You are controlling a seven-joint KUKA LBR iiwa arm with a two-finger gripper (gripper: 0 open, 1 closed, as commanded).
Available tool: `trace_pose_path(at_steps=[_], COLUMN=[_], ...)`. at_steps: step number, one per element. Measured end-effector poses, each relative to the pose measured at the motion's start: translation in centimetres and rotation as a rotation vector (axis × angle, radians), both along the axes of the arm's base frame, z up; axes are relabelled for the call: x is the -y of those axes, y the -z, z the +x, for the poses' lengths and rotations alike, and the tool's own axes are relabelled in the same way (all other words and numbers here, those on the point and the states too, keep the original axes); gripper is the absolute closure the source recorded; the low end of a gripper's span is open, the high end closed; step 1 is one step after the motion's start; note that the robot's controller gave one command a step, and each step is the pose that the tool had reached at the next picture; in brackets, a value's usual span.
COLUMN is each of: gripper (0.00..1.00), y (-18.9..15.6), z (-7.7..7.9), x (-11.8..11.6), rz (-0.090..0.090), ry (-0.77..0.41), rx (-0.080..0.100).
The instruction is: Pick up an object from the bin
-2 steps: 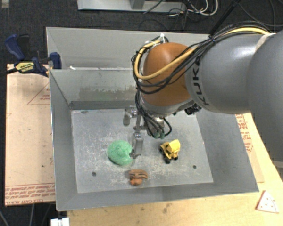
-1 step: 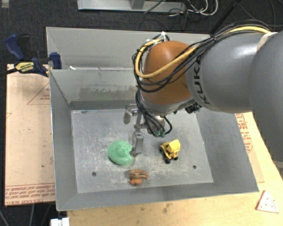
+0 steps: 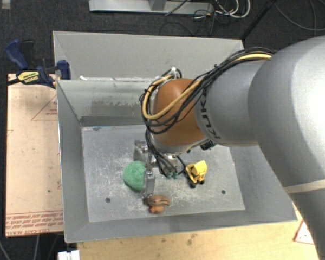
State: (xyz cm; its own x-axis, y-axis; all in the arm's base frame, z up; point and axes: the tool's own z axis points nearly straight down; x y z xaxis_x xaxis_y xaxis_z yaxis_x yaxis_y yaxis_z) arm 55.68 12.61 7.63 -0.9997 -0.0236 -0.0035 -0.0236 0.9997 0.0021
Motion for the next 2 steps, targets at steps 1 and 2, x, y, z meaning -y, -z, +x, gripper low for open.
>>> trace_pose_path(at_steps=[1,2], gripper=[0.00,0.00], y=[-0.8,-2.3], z=[-0.2,-1.5], x=[-0.6,-1.4], rz=[-0.001,-0.002], ry=[0.025,-0.041], rx=[-0.006,-0.003])
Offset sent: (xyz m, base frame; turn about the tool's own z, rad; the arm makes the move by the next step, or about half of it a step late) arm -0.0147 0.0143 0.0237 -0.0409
